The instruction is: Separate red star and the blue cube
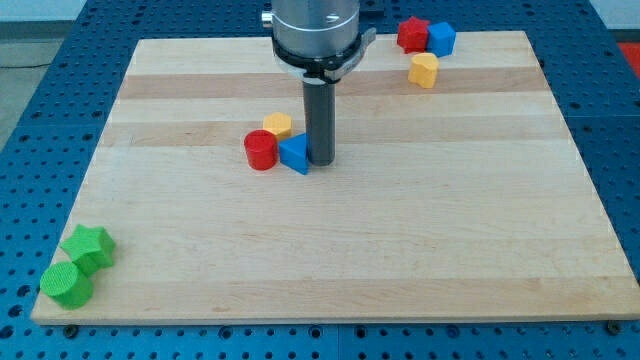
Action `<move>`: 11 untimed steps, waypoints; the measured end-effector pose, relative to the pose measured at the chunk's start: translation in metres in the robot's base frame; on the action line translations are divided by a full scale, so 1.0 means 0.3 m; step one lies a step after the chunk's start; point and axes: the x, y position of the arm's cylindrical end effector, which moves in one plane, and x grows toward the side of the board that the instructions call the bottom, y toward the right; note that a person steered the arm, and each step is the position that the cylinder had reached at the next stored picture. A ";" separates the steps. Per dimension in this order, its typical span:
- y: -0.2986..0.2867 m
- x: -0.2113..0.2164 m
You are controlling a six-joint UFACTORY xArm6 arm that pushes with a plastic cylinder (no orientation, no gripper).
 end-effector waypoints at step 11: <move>0.466 -0.704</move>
